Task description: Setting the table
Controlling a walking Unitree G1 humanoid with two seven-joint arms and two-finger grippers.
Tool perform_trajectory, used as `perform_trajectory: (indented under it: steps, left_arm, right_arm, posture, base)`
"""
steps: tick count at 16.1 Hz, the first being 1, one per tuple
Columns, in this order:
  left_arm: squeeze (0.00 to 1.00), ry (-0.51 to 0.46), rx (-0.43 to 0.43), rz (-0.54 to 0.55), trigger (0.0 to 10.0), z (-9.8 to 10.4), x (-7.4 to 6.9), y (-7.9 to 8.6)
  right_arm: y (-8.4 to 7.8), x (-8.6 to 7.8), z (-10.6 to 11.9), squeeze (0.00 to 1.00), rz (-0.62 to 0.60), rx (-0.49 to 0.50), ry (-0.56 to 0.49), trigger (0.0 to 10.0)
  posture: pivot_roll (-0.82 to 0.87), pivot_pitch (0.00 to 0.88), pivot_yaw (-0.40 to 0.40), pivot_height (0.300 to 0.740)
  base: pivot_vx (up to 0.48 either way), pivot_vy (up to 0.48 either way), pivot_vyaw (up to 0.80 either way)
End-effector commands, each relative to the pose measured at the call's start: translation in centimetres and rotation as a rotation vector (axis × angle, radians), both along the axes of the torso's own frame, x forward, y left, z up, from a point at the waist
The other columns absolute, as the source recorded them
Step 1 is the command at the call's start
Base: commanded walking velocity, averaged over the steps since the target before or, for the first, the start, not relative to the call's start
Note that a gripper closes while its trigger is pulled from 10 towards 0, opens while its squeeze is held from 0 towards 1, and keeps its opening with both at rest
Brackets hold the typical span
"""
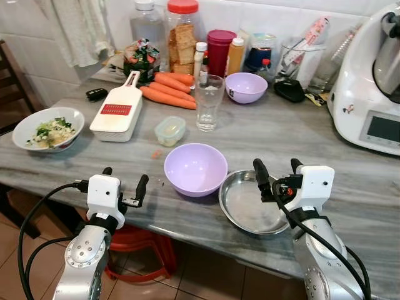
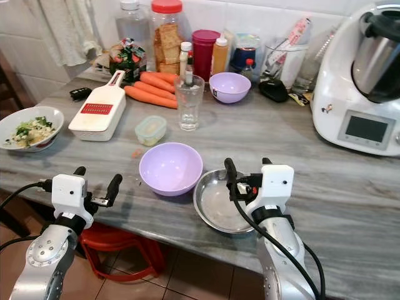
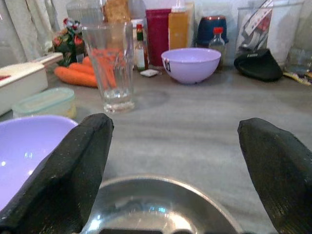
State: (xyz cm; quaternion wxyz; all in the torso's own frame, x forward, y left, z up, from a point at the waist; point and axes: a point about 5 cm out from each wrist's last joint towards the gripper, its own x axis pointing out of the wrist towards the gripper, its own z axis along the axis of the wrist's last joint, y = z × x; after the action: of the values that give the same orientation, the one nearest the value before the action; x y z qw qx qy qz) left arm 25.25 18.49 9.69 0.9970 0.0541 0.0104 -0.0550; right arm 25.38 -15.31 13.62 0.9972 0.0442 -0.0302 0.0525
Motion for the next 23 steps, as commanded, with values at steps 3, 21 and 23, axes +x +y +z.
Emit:
perform_trajectory:
  steps: [3, 21, 23]
  left_arm:
    - [0.0, -0.006, 0.016, 0.014, 10.0, 0.53, 0.26, 0.02]
    - [0.0, 0.007, 0.031, -0.001, 10.0, 0.46, 0.48, -0.18]
    - [0.0, 0.009, 0.033, -0.005, 10.0, 0.37, 0.38, -0.2]
  right_arm:
    - [-0.9, 0.29, 0.52, 0.0, -0.064, -0.013, -0.024, 10.0]
    - [-0.64, 0.61, -0.21, 0.0, -0.031, -0.008, -0.012, 10.0]
    - [-0.75, 0.63, -0.23, 0.0, -0.043, -0.005, -0.011, 10.0]
  posture:
    - [0.01, 0.0, -0.016, 0.74]
    - [0.01, 0.0, -0.006, 0.74]
    - [0.02, 0.0, -0.007, 0.74]
  base:
    - [0.0, 0.0, 0.0]
    - [-0.161, 0.0, 0.0]
    - [-0.277, 0.0, 0.0]
